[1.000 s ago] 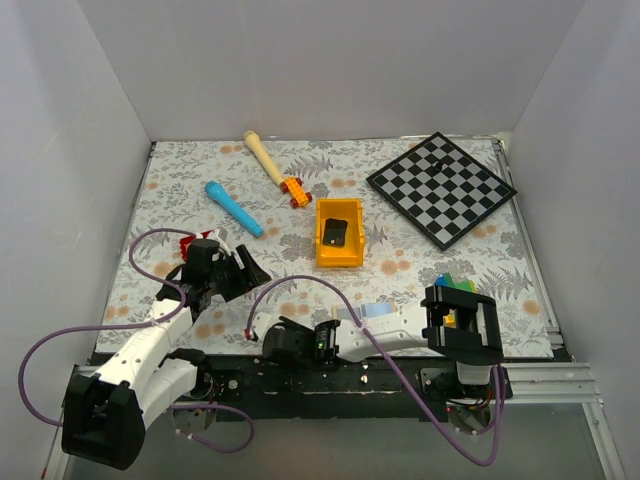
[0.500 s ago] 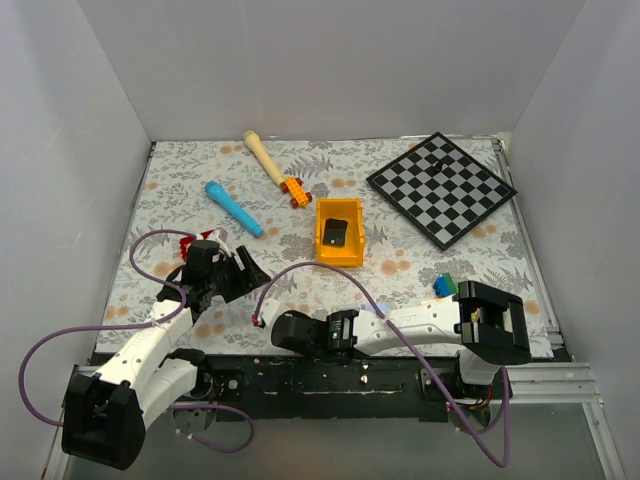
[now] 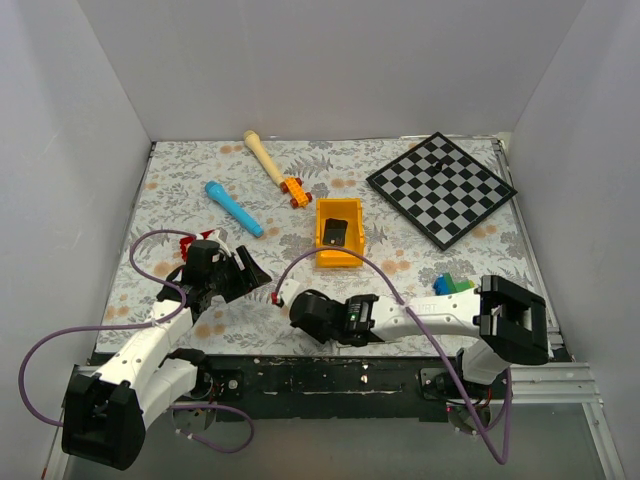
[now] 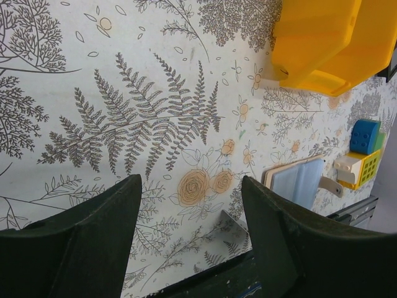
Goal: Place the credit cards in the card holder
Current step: Pick up the credit card from the center of the board, then insert the credit card into the card holder.
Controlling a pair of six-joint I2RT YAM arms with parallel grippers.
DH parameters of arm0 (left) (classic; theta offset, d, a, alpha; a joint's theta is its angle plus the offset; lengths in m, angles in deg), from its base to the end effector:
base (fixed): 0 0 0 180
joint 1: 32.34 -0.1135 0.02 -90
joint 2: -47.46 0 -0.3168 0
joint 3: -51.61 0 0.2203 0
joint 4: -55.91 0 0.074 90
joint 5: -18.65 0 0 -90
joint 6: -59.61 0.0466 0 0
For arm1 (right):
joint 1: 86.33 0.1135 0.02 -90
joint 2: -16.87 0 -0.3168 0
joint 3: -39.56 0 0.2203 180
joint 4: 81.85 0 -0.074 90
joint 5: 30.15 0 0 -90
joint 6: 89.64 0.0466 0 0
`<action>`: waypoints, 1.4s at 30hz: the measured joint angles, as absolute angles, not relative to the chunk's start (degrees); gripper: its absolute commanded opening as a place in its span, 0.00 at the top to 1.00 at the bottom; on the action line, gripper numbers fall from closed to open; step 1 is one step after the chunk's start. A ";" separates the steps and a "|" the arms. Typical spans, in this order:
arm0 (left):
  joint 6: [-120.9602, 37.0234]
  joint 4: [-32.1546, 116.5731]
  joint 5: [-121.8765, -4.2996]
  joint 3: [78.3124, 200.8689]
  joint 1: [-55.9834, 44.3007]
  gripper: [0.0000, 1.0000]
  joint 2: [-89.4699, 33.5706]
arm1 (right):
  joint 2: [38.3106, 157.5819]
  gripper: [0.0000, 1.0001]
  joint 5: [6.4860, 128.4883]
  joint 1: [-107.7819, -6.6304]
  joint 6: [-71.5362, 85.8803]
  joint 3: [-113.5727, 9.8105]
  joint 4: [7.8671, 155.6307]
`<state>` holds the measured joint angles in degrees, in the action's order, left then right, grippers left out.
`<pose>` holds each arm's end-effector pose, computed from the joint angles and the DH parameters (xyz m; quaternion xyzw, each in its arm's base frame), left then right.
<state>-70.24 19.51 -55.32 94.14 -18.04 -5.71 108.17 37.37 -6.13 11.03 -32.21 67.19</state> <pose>0.1204 -0.0440 0.2395 -0.1540 0.9099 -0.2806 0.2638 0.0702 0.3017 0.2663 -0.4722 0.7959 0.1075 0.3633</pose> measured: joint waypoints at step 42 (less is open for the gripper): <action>-78.38 40.93 -57.96 96.83 14.14 0.66 -24.14 | 46.75 0.99 72.51 -54.28 46.42 13.36 78.09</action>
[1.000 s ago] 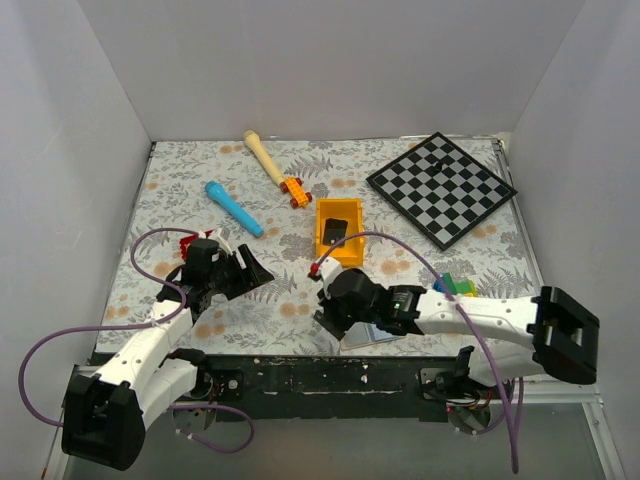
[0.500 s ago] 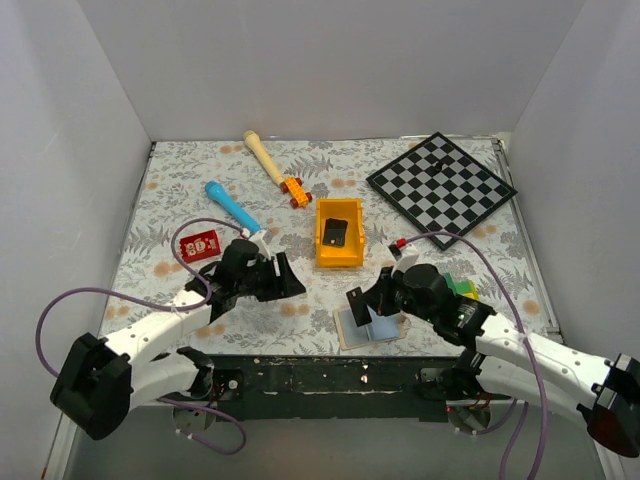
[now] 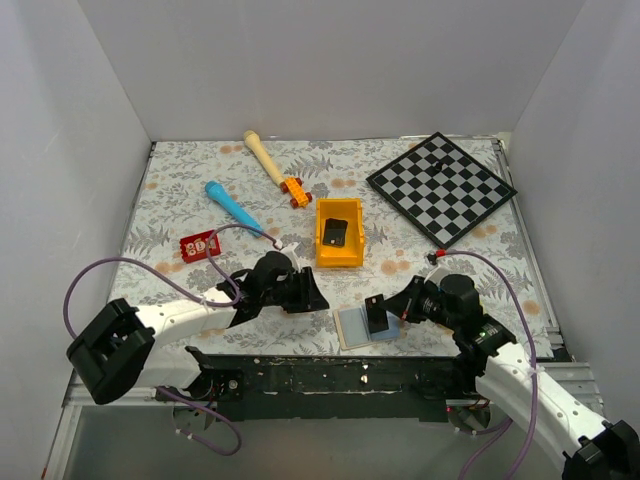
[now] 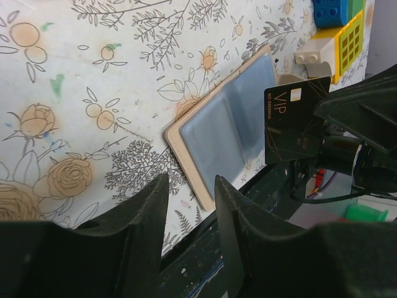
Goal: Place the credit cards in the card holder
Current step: Insert the credit card into the card holder.
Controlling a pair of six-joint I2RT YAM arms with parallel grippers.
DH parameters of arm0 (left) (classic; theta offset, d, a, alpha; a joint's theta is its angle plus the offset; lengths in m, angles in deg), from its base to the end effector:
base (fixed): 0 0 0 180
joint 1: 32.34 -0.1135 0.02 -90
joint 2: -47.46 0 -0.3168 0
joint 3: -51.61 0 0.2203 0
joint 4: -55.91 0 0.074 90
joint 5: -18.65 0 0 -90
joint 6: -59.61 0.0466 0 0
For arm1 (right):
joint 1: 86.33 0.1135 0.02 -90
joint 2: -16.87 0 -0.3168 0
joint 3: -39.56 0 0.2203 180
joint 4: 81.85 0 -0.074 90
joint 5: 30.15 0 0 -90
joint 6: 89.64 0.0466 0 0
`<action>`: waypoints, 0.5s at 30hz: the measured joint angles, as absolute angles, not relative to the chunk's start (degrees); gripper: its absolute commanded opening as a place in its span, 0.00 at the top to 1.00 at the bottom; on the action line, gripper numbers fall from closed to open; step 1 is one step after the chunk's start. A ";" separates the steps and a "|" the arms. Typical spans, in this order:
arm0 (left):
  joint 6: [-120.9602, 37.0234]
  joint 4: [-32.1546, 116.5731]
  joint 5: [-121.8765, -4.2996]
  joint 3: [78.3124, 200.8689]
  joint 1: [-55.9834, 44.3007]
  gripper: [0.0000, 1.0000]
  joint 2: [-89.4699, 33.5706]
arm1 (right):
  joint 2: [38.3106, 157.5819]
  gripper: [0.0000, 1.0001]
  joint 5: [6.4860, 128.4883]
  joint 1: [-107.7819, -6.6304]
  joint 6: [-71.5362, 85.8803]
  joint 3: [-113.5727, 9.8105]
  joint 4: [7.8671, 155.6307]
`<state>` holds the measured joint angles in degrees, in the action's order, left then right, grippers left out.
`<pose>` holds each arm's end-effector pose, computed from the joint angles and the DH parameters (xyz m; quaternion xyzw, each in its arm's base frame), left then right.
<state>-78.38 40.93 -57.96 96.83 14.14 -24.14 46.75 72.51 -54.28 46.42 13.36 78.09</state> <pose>0.1347 -0.1575 0.2374 0.0361 0.9056 -0.3724 0.1997 0.0577 0.0482 0.2091 0.0417 0.8335 0.4140 0.3636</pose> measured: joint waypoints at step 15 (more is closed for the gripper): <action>-83.03 43.57 -60.63 96.83 20.00 0.79 -29.97 | 50.43 0.99 79.46 -58.43 46.11 15.35 77.04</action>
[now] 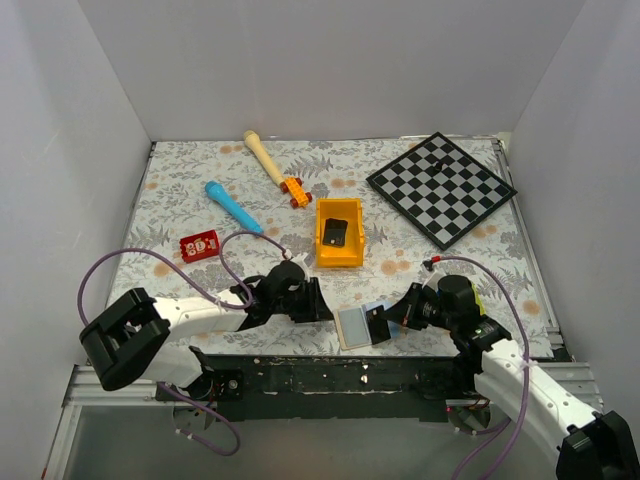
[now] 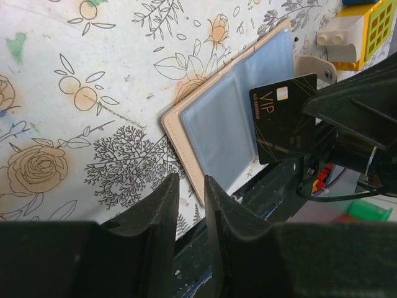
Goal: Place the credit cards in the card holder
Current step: Insert the credit card into the card holder.
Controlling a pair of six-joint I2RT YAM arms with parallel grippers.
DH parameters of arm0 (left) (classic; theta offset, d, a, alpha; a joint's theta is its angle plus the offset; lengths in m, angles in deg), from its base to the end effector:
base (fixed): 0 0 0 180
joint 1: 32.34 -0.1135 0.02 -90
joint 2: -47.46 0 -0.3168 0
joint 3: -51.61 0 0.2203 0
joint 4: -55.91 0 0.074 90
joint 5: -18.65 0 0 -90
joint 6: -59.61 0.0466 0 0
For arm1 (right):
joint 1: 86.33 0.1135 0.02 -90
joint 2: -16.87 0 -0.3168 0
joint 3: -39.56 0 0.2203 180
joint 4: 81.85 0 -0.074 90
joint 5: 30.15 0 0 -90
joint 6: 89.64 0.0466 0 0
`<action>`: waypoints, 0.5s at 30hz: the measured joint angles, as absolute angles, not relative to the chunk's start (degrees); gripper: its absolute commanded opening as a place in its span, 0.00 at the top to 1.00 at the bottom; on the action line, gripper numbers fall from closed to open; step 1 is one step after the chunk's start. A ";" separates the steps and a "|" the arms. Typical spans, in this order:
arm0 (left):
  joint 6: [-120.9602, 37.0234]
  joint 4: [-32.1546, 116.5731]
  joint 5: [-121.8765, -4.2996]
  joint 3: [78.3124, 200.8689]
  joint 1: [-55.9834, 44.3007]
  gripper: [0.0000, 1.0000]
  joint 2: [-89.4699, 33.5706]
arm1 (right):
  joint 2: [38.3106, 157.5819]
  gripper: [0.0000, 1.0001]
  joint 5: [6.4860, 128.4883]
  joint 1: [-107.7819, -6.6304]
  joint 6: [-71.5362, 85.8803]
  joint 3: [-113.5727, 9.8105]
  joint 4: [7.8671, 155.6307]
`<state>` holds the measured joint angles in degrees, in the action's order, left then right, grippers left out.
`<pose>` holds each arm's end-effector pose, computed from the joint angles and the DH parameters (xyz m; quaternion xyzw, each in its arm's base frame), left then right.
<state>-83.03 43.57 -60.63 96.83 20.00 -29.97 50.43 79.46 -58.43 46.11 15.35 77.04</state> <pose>0.1293 -0.1817 0.2212 0.0337 0.9184 -0.3576 0.1658 0.0590 0.0489 0.1931 0.0492 0.8581 0.4116 0.3030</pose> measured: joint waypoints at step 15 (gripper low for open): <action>-84.67 44.88 -61.13 96.83 23.03 0.88 -34.71 | 57.38 0.99 81.50 -60.03 45.13 16.64 83.43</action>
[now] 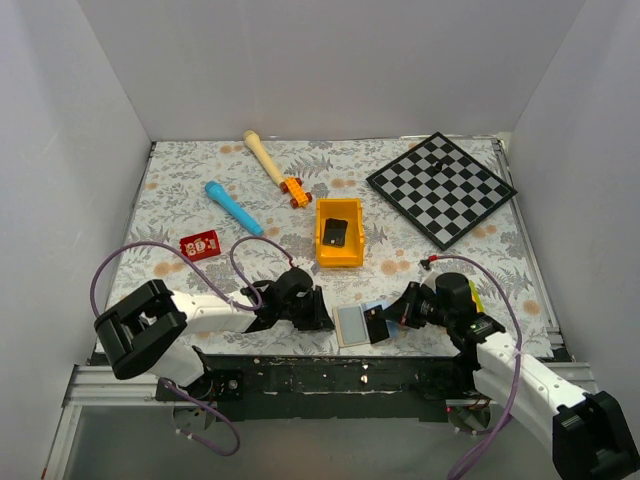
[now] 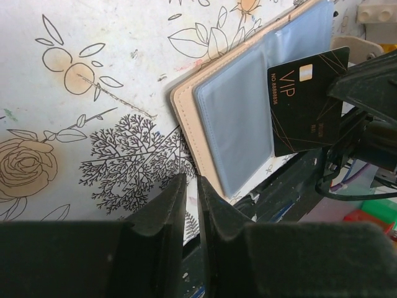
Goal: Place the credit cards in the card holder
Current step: Insert the credit card into the card holder.
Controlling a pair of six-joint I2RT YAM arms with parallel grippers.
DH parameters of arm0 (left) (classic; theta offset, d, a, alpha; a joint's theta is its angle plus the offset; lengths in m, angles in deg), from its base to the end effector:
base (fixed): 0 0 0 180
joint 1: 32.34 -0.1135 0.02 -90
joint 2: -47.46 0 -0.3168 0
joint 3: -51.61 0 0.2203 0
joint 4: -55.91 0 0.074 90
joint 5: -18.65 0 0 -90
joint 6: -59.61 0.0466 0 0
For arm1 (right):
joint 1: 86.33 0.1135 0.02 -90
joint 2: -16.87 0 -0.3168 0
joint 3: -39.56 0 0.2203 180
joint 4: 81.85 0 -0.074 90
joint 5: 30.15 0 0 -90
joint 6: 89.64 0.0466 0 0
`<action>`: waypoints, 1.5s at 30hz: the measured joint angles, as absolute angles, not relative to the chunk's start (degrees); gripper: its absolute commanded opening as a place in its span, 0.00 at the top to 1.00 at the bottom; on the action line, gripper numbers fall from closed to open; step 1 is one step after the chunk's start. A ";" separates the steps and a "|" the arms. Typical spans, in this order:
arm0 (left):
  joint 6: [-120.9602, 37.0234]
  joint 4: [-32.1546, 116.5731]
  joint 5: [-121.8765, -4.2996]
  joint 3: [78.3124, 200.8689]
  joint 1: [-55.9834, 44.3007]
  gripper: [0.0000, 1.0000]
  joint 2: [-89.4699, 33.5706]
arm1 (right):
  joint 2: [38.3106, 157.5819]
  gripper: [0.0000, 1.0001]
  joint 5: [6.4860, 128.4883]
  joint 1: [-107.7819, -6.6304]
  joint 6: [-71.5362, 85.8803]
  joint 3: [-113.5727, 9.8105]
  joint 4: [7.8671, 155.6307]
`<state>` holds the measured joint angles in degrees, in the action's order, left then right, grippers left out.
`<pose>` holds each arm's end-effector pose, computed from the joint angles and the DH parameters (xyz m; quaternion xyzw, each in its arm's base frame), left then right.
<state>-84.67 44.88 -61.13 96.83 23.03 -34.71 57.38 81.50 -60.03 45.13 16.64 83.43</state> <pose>0.1257 -0.1965 0.2059 0.0408 0.9295 -0.3398 0.1378 0.0715 0.0545 0.1900 0.0486 0.8637 0.4093 0.2900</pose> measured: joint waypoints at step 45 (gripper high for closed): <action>-85.54 46.74 -61.11 97.18 23.30 0.94 -37.58 | 64.72 0.99 87.57 -62.69 45.70 16.14 93.28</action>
